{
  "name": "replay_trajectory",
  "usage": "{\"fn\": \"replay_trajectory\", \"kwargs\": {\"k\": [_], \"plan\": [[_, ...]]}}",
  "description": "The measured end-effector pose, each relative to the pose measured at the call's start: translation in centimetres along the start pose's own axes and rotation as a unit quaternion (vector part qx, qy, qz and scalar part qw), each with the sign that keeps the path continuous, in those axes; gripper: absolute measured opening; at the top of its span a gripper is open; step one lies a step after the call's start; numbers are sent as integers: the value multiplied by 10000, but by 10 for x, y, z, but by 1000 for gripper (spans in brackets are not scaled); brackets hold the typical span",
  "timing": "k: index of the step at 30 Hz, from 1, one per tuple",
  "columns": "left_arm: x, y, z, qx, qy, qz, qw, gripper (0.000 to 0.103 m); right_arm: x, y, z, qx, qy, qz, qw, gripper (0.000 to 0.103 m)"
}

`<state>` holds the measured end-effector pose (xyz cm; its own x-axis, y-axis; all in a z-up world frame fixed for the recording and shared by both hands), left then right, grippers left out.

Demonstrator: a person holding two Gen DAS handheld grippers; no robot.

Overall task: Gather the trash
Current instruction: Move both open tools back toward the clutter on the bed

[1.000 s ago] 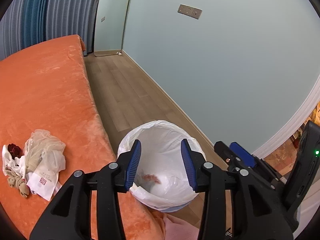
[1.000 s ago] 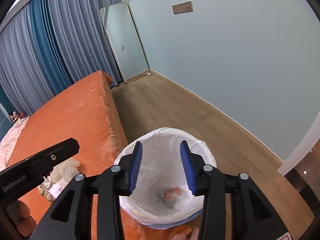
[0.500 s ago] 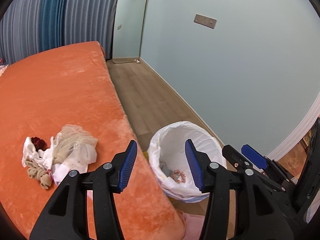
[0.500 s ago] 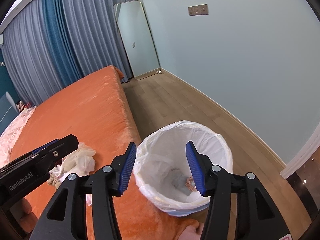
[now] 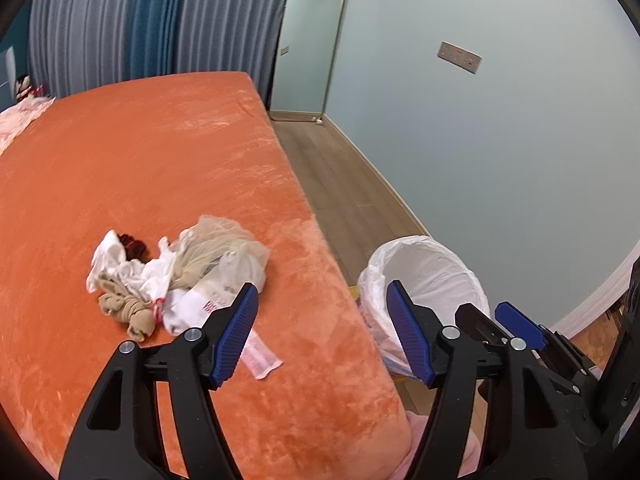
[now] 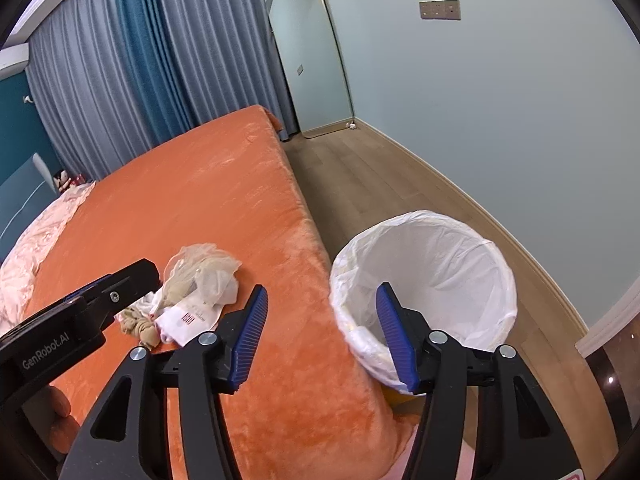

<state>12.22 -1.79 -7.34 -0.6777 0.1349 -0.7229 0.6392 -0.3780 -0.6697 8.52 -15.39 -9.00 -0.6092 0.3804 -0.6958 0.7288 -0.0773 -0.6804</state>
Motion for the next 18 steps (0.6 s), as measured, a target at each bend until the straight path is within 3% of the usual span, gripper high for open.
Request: {"fn": "replay_trajectory", "kwargs": {"k": [18], "plan": [[58, -4, -134, -731, -960, -316, 9922, 69, 58, 36, -84, -300, -518, -619, 9963, 59]]}}
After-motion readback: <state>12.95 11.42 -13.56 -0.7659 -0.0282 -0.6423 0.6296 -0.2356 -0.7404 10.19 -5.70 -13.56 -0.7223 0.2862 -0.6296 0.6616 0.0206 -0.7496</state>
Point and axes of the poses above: each gripper's, at about its wrist camera, not at the fingertips, and y roughly the way its jaws point, z to its right, x to its underside, the point moved 8 cm from there along y, roughly the way its jaws point, and after that the axes turned 6 degrees about y, right-handed, at the moved point
